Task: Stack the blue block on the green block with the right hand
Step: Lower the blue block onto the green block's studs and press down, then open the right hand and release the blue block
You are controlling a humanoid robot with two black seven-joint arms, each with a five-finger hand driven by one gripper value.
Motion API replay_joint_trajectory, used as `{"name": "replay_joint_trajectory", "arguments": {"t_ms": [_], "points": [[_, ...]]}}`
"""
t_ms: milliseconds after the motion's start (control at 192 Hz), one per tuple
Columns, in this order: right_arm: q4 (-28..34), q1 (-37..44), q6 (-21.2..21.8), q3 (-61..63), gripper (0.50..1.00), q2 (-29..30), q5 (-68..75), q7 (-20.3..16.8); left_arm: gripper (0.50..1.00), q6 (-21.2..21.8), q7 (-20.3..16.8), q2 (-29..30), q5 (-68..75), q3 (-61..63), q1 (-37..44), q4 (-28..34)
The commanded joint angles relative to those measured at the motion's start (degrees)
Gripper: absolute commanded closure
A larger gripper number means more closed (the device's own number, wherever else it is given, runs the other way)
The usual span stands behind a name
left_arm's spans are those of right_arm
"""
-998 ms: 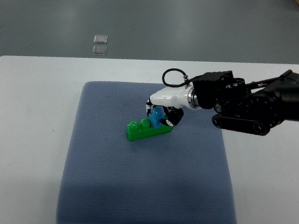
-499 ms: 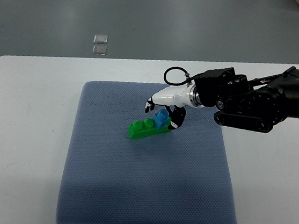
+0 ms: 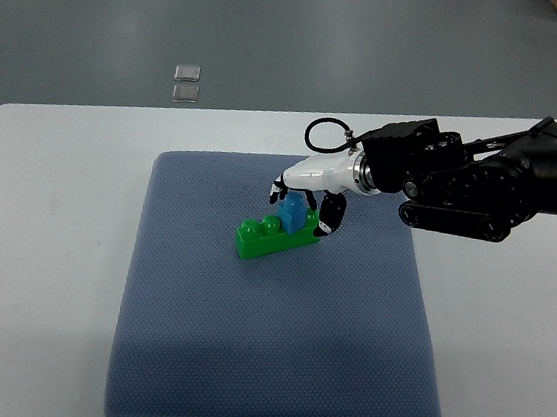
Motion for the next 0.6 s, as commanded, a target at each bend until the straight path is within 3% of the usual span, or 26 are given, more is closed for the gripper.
{"name": "replay_joint_trajectory", "arguments": {"t_ms": [0,593], "points": [[-0.13,0.23,0.01,0.26,0.671,-0.60,0.08,0.00,0.500,-0.01,0.00,0.00,0.03,0.00,0.00,0.00],[-2.24,0.49,-0.16,0.62,0.671,-2.09,1.84,-0.09,0.500,-0.01,0.00,0.00,0.03,0.00,0.00,0.00]]}}
